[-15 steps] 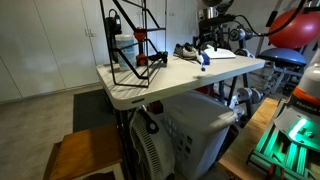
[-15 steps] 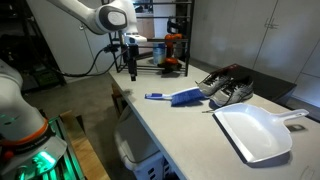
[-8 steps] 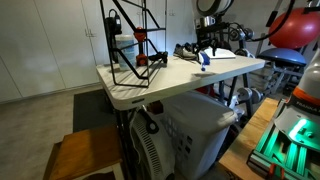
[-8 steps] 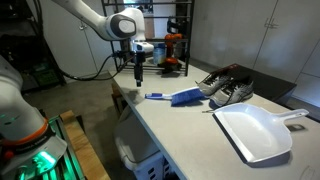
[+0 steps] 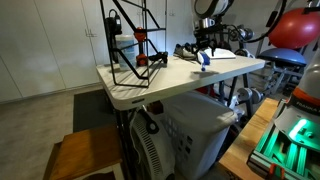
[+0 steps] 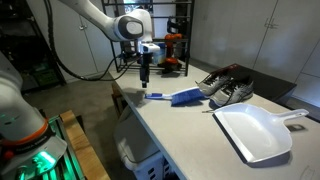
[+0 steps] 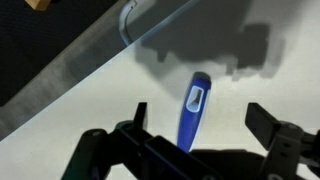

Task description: Put the brush upright

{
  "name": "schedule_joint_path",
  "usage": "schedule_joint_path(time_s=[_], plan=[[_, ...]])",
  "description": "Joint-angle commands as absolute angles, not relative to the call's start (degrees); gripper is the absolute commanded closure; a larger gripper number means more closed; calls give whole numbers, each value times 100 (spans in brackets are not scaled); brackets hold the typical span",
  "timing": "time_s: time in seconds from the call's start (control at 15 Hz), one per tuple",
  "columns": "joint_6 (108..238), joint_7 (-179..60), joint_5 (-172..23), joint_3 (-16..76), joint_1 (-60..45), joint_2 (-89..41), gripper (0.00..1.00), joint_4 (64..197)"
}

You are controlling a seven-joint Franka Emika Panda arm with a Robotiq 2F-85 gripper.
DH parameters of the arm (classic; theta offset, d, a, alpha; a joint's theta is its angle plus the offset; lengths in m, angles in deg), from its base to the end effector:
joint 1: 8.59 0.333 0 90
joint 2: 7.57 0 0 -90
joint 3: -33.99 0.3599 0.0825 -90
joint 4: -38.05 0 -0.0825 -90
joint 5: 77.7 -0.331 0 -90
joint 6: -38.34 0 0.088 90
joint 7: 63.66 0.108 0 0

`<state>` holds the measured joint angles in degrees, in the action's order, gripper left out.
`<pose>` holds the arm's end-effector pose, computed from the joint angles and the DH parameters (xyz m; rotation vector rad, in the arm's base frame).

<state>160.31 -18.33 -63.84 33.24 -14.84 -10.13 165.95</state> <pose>0.4710 -0.0686 0.4180 2.6938 -1.0909 -0.1094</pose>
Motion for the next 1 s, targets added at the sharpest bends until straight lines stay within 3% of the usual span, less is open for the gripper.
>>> schedule_joint_path(time_s=[0.0,0.93], plan=[[16009,-1513,-6233,3104,-1362,-1638,0,16134],[15438,-755,-5677,2527,-769,-3049,0,15034]])
